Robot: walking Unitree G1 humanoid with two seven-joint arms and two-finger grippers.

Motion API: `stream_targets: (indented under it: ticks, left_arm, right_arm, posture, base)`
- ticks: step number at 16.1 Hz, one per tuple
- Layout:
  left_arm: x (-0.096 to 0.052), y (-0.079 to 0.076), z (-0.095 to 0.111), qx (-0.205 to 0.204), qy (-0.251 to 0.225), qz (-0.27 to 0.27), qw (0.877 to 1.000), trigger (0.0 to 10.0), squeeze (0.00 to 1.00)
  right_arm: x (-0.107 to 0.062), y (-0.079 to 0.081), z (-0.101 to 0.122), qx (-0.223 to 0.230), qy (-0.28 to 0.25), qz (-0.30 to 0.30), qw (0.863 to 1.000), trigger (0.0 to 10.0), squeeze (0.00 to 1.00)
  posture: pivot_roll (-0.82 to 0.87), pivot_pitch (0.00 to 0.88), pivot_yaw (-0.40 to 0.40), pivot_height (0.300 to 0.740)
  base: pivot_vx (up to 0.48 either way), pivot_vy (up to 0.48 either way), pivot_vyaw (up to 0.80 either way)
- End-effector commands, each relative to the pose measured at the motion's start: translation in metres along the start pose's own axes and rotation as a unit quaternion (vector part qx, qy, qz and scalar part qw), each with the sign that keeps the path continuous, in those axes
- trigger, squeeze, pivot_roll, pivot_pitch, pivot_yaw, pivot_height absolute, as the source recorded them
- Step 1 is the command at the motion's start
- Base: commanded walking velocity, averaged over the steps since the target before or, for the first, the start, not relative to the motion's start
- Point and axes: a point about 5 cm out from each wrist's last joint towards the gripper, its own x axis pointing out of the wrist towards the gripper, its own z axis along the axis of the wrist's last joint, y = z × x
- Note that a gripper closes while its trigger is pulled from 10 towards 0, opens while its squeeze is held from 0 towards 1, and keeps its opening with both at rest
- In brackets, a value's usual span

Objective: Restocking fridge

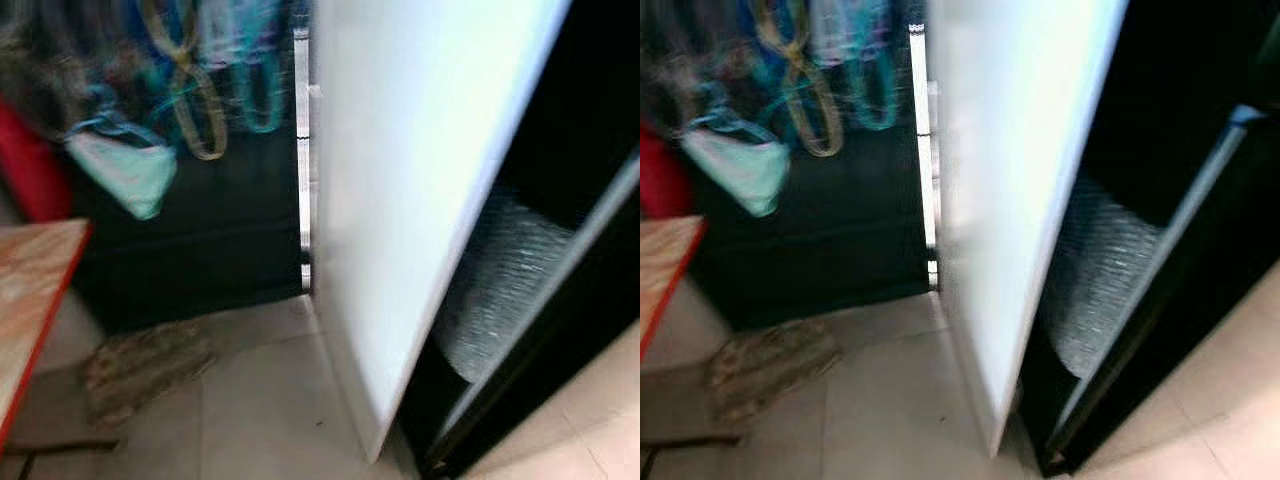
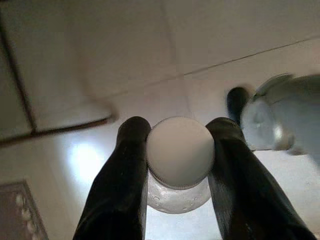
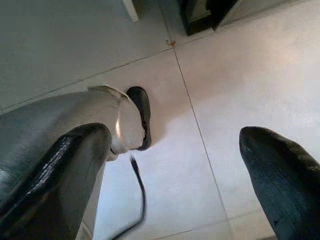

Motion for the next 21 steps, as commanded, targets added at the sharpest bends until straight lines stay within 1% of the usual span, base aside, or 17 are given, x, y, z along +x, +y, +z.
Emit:
stream_targets:
  ticks: [1, 2, 4, 7, 8, 10, 12, 14, 16, 19, 21]
  left_arm:
    - [0.000, -0.006, -0.003, 0.006, 0.002, -0.003, 1.000, 10.0, 0.00]
    - [0.001, -0.010, 0.001, 0.005, 0.000, -0.005, 1.000, 10.0, 0.00]
    - [0.002, -0.011, 0.005, 0.005, -0.004, -0.005, 1.000, 10.0, 0.00]
    - [0.004, -0.010, 0.016, 0.007, -0.009, -0.004, 1.000, 10.0, 0.00]
    - [0.004, -0.010, 0.016, 0.004, -0.009, -0.004, 1.000, 10.0, 0.00]
    - [0.005, -0.008, 0.022, 0.003, -0.010, -0.001, 1.000, 10.0, 0.00]
    - [0.006, 0.000, 0.027, 0.006, -0.013, 0.004, 1.000, 10.0, 0.00]
    - [0.005, 0.011, 0.029, 0.011, -0.014, 0.010, 1.000, 10.0, 0.00]
    - [0.005, 0.017, 0.027, 0.012, -0.014, 0.013, 1.000, 10.0, 0.00]
    - [0.004, 0.016, 0.021, 0.018, -0.010, 0.011, 1.000, 10.0, 0.00]
    - [0.004, 0.008, 0.021, 0.017, -0.011, 0.005, 1.000, 10.0, 0.00]
  right_arm:
    - [0.000, 0.001, 0.001, 0.003, -0.001, 0.000, 1.000, 10.0, 0.00]
    - [0.000, 0.001, 0.001, 0.003, 0.000, 0.000, 1.000, 10.0, 0.00]
    - [0.000, 0.001, 0.001, 0.004, -0.001, 0.000, 1.000, 10.0, 0.00]
    - [0.001, 0.003, 0.000, 0.007, -0.002, 0.000, 1.000, 10.0, 0.00]
    - [0.001, 0.003, 0.000, 0.007, -0.002, 0.001, 1.000, 10.0, 0.00]
    - [0.001, 0.004, -0.001, 0.009, 0.000, 0.001, 1.000, 10.0, 0.00]
    - [0.001, 0.006, -0.002, 0.010, 0.000, 0.002, 1.000, 10.0, 0.00]
    - [0.001, 0.008, -0.003, 0.010, 0.000, 0.005, 1.000, 10.0, 0.00]
    - [0.001, 0.009, -0.004, 0.012, 0.000, 0.006, 1.000, 10.0, 0.00]
    - [0.001, 0.010, -0.005, 0.015, 0.000, 0.005, 1.000, 10.0, 0.00]
    - [0.001, 0.009, -0.004, 0.014, 0.000, 0.002, 1.000, 10.0, 0.00]
  posture:
    - [0.05, 0.000, -0.004, 0.740]
    - [0.05, 0.000, -0.004, 0.740]
    - [0.04, 0.000, -0.003, 0.740]
    - [0.04, 0.000, 0.007, 0.740]
    - [0.04, 0.000, 0.007, 0.740]
    - [0.03, 0.000, 0.016, 0.740]
    - [0.03, 0.000, 0.024, 0.740]
    - [0.03, 0.000, 0.030, 0.740]
    - [0.03, 0.000, 0.035, 0.740]
    - [0.02, 0.000, 0.038, 0.740]
    - [0.03, 0.000, 0.022, 0.740]
  base:
    - [0.000, 0.000, -0.80]
    - [0.000, 0.000, -0.80]
    - [0.000, 0.000, -0.80]
    - [0.000, 0.000, -0.80]
    - [0.000, 0.000, -0.80]
    - [0.000, 0.000, -0.80]
    - [0.000, 0.000, -0.80]
    - [0.000, 0.000, -0.80]
    - [0.000, 0.000, -0.80]
    - [0.000, 0.000, -0.80]
    - [0.000, 0.000, -0.80]
